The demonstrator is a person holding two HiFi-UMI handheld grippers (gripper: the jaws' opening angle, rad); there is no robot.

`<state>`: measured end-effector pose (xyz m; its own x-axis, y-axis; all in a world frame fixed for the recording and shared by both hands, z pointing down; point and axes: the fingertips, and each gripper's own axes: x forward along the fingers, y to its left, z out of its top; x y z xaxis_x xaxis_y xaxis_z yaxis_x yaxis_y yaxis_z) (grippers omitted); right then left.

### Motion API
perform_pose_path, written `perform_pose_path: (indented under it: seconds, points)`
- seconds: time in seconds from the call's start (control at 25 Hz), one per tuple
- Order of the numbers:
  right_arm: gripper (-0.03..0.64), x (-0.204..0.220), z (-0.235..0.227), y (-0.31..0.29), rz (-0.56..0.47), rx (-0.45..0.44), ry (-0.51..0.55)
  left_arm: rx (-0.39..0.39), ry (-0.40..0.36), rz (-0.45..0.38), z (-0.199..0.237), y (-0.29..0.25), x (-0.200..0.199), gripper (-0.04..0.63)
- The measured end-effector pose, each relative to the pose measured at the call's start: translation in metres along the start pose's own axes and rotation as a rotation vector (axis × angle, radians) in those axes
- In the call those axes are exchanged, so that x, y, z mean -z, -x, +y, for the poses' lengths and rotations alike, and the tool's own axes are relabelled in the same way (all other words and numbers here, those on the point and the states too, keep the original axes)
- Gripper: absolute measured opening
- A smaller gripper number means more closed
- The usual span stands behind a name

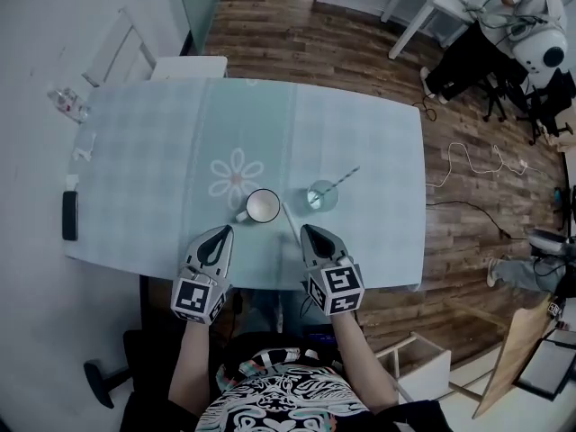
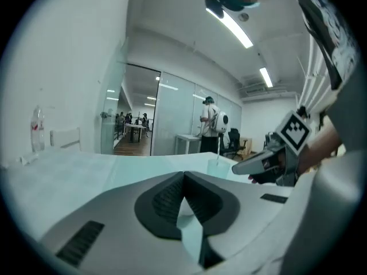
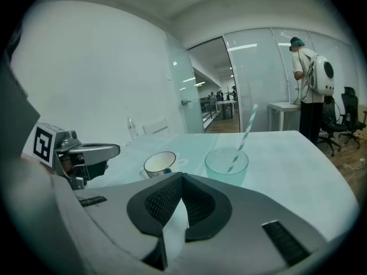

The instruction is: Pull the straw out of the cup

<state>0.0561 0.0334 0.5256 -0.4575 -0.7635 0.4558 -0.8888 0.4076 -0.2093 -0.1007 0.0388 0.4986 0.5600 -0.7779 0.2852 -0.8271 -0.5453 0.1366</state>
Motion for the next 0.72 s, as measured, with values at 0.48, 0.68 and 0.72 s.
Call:
perform_pose_path:
  seconds: [0.48, 0.68, 0.72]
  points:
    - [0.014, -0.047, -0.001, 0.126, -0.265, -0.031, 0.054, -0.112, -0.091, -0.083, -0.095, 0.028, -0.054, 0.02]
    - [0.011, -0.054, 0.002, 0.167, -0.308, -0.068, 0.11, -0.154, -0.076, -0.139, -0.135, 0.042, -0.071, 0.02]
    - [0.011, -0.053, 0.003, 0.172, -0.312, -0.074, 0.12, -0.147, -0.055, -0.163, -0.141, 0.046, -0.074, 0.02]
